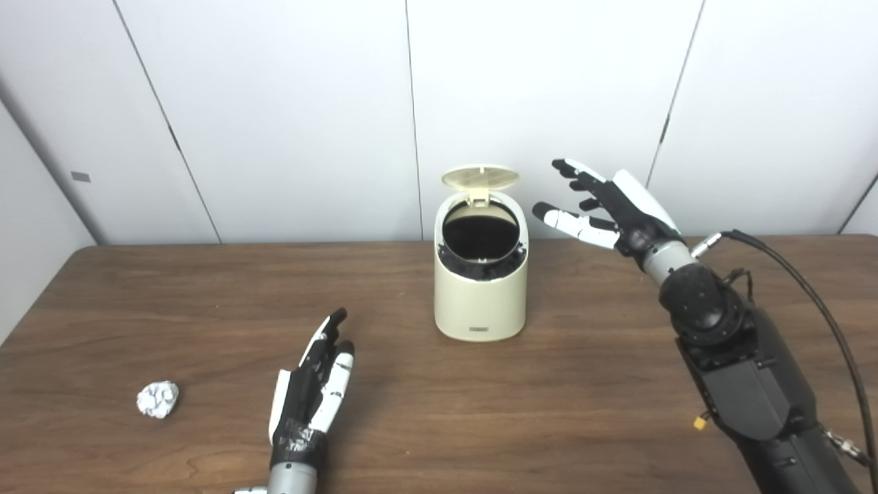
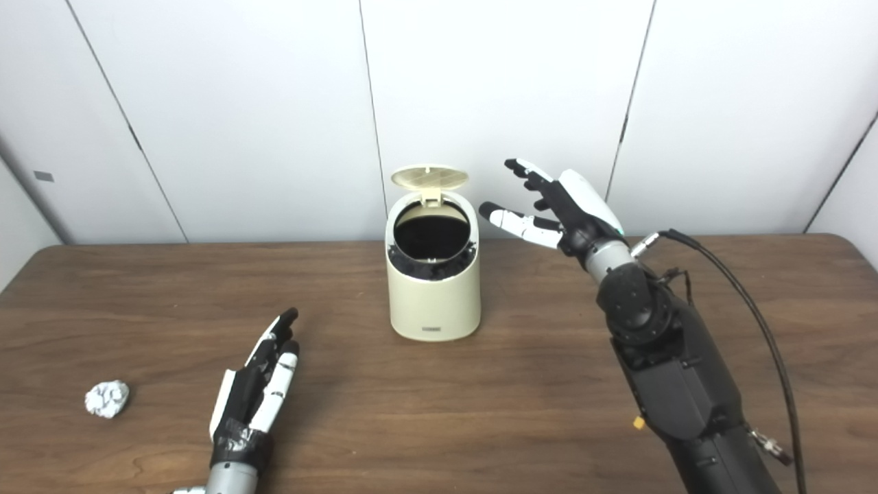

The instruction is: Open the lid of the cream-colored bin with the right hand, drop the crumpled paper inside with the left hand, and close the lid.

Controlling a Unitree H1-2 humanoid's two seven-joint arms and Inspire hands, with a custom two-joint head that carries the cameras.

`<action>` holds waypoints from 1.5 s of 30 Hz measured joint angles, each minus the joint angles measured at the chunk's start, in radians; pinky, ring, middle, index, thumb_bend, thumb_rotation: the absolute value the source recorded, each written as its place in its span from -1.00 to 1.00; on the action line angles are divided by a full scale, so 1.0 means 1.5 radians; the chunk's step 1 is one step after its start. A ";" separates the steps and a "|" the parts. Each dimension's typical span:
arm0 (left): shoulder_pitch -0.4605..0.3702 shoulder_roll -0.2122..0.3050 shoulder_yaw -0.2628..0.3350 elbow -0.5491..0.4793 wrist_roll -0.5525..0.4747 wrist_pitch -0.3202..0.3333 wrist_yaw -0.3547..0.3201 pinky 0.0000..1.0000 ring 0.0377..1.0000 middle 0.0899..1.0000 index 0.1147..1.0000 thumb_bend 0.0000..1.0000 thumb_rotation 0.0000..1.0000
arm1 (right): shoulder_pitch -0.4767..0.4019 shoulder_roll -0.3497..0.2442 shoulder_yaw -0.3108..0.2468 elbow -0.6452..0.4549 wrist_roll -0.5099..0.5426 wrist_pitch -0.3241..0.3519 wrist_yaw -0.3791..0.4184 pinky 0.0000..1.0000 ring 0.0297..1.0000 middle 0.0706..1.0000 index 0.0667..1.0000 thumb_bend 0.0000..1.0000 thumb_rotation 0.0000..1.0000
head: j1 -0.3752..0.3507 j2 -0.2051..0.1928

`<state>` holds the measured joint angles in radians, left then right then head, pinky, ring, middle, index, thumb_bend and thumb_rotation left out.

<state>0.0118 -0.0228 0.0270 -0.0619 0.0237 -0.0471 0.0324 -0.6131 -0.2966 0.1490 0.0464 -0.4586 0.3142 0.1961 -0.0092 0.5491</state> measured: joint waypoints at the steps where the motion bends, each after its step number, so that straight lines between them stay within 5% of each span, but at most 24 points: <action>1: 0.000 0.000 0.001 -0.001 -0.001 0.001 -0.001 1.00 1.00 0.98 0.89 -0.38 0.26 | 0.008 0.000 -0.003 -0.007 0.003 0.000 -0.001 0.61 0.78 0.85 0.83 -0.15 0.51 | -0.001 0.000; 8: 0.001 0.004 0.002 -0.002 -0.015 0.001 -0.006 1.00 1.00 0.98 0.87 -0.38 0.26 | 0.073 0.011 -0.037 -0.038 0.039 0.001 -0.008 0.60 0.77 0.85 0.82 -0.17 0.55 | -0.003 0.005; 16: 0.001 0.007 0.003 -0.002 -0.027 0.001 -0.008 1.00 1.00 0.99 0.89 -0.38 0.24 | 0.119 0.023 -0.085 -0.055 0.085 -0.002 -0.039 0.74 0.81 0.84 0.79 -0.14 0.83 | -0.009 0.011; 25: 0.002 0.010 0.008 -0.003 -0.047 0.003 -0.010 1.00 1.00 0.98 0.90 -0.40 0.22 | 0.175 0.061 -0.147 -0.055 0.219 -0.017 -0.050 0.91 0.92 0.92 0.83 0.00 0.89 | -0.017 0.021; 45: 0.005 0.029 0.020 -0.016 -0.076 0.025 -0.033 1.00 1.00 1.00 0.98 -0.46 0.17 | 0.271 0.082 -0.178 -0.081 0.341 -0.031 -0.054 1.00 0.97 0.97 0.99 0.14 0.82 | -0.035 0.066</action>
<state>0.0192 0.0209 0.0566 -0.0863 -0.0907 -0.0091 -0.0172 -0.2066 -0.1735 -0.1178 -0.0746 0.0533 0.2680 0.1156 -0.0614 0.6488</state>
